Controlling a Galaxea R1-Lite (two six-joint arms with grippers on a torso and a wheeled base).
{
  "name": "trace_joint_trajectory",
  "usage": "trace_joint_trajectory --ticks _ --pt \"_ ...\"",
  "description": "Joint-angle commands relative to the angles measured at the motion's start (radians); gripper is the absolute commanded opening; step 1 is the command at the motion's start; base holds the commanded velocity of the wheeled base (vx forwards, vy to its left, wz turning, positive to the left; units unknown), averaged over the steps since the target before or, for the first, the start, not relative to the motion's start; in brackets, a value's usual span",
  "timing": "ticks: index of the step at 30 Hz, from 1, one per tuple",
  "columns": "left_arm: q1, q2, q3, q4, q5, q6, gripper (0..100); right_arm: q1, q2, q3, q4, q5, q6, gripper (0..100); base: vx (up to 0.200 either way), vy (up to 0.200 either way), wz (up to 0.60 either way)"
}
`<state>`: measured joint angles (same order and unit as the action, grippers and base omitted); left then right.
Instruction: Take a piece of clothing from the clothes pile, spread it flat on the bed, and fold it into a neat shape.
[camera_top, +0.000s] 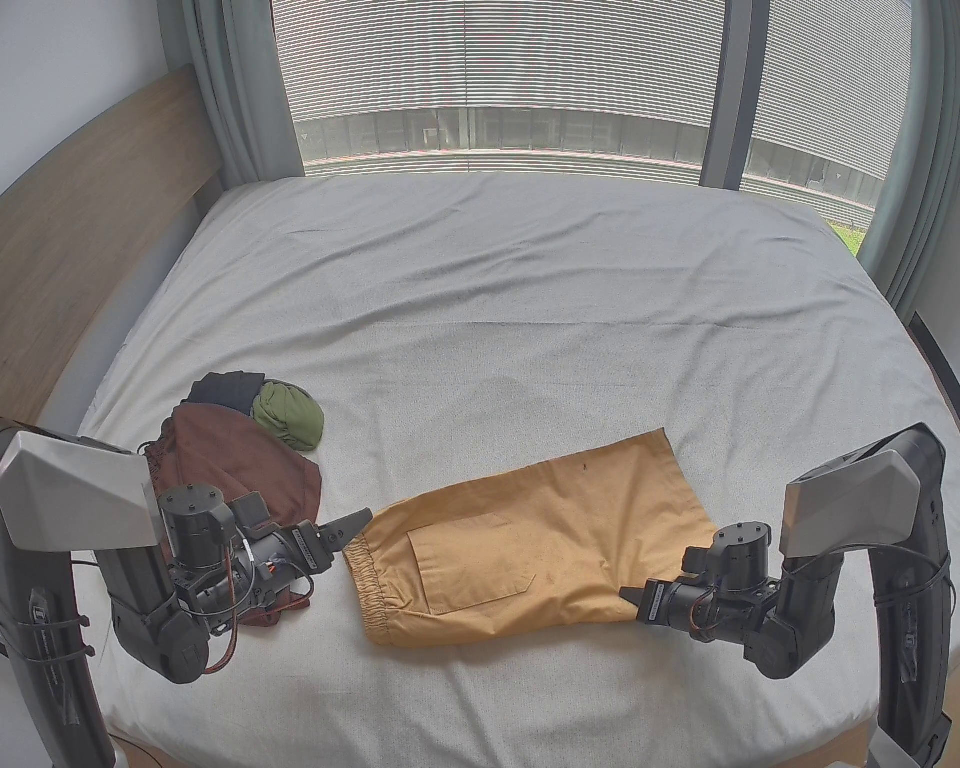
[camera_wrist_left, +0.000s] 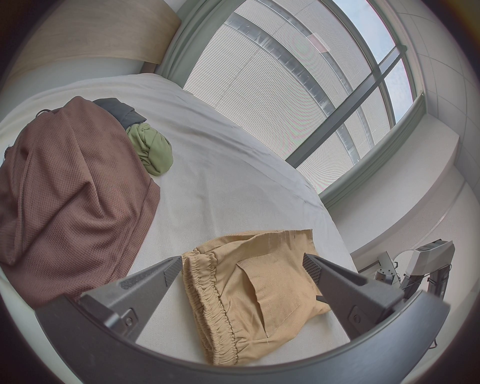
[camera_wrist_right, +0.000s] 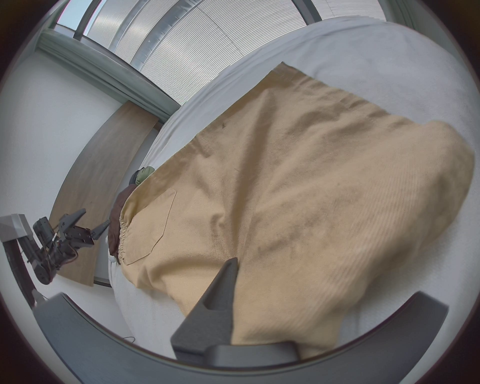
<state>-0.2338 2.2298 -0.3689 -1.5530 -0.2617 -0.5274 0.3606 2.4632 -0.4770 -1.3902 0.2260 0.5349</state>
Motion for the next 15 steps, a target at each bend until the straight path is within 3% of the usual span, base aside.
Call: trace_joint_trajectory --ticks 1,8,9,15 --pt "-0.01 0.001 0.008 -0.001 -0.001 0.0 100 0.001 0.051 0.052 -0.072 -0.016 -0.021 0 0.0 0.0 0.0" --pt "-0.01 0.002 0.008 -0.001 -0.001 0.0 100 0.004 0.08 0.078 -0.121 -0.017 -0.024 0 0.0 0.0 0.0" --pt "-0.01 0.002 0.008 -0.001 -0.001 0.0 100 0.004 0.08 0.078 -0.122 -0.017 -0.024 100 0.0 0.0 0.0" --pt "-0.012 0.002 0.012 -0.001 -0.001 0.0 100 0.004 0.065 0.118 -0.128 -0.014 -0.021 100 0.0 0.0 0.0"
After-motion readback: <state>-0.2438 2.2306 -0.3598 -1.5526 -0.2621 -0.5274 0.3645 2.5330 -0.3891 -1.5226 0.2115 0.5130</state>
